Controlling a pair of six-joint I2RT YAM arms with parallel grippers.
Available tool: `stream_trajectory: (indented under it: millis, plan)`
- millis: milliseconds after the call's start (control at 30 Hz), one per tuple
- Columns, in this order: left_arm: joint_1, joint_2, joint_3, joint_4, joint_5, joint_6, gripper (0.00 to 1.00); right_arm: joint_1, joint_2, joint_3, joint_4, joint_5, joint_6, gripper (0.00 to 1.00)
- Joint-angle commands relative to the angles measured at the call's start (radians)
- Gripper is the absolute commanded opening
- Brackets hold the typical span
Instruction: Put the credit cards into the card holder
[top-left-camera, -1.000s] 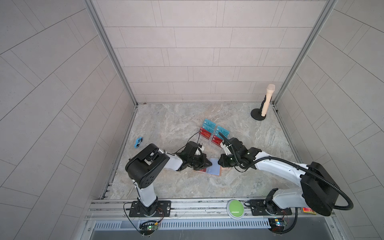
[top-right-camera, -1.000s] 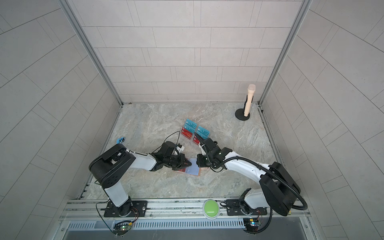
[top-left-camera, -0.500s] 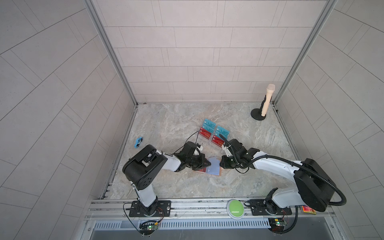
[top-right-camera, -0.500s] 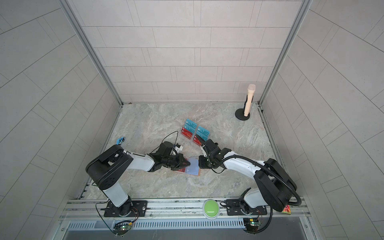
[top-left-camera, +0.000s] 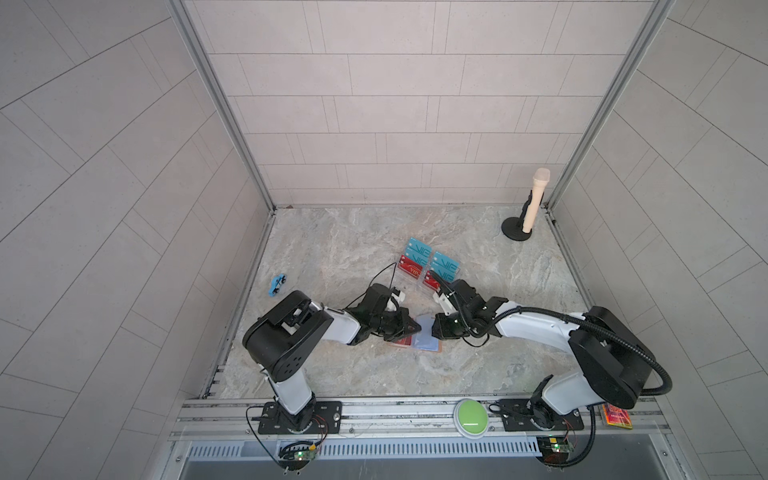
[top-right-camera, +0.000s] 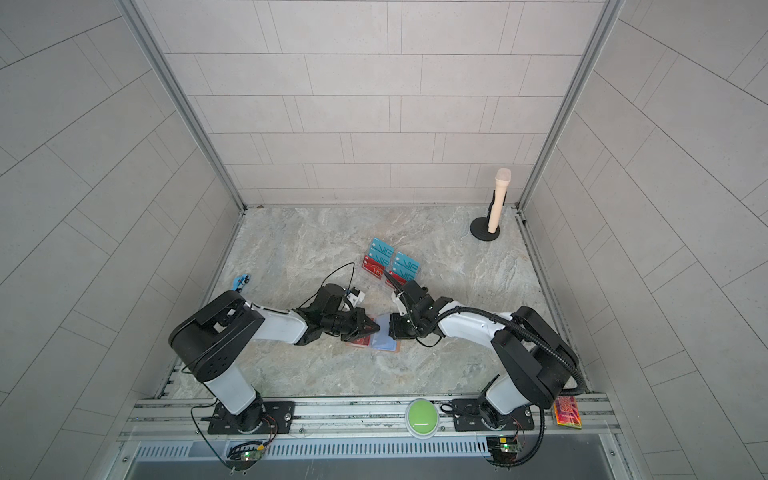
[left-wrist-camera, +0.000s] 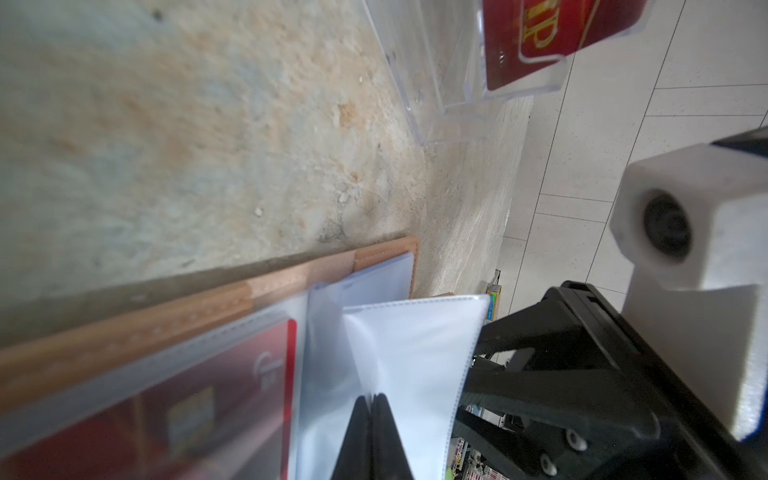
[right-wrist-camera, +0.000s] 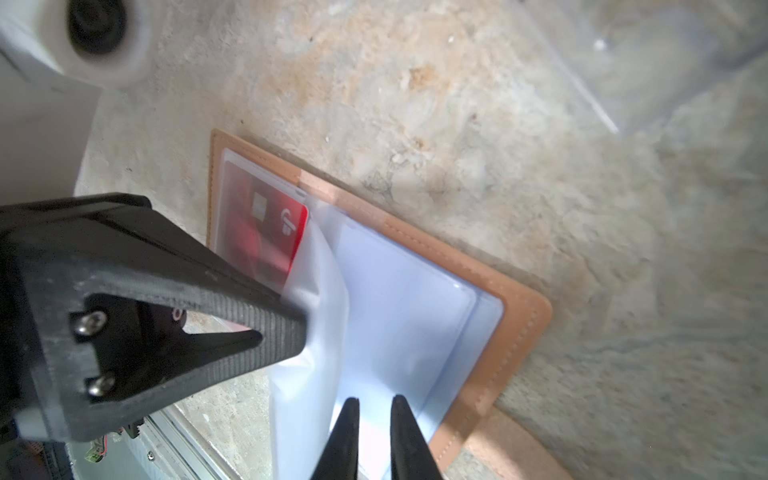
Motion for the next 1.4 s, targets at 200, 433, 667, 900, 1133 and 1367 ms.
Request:
stream_trajectory:
  millis: [200, 433, 667, 900, 1133, 1367]
  plan:
    - [0.004, -0.032, -0.016, 0.024, 0.008, 0.002, 0.23, 0.008, 0.048, 0.02, 0.074, -0.033, 0.014, 0.18]
    - [0.004, -0.091, -0.001, -0.05, -0.018, -0.009, 0.44, 0.008, 0.051, 0.024, 0.1, -0.046, 0.02, 0.18]
    - [0.007, -0.291, 0.11, -0.618, -0.293, 0.179, 0.46, 0.008, 0.07, 0.033, 0.123, -0.083, 0.028, 0.18]
    - [0.064, -0.395, 0.126, -0.782, -0.475, 0.235, 0.48, 0.027, 0.096, 0.067, 0.146, -0.126, 0.047, 0.28]
    - [0.125, -0.361, 0.084, -0.695, -0.395, 0.247, 0.47, 0.072, 0.16, 0.114, 0.17, -0.111, 0.069, 0.24]
    - [0.13, -0.321, 0.034, -0.598, -0.373, 0.228, 0.46, 0.079, 0.203, 0.12, 0.164, -0.069, 0.076, 0.2]
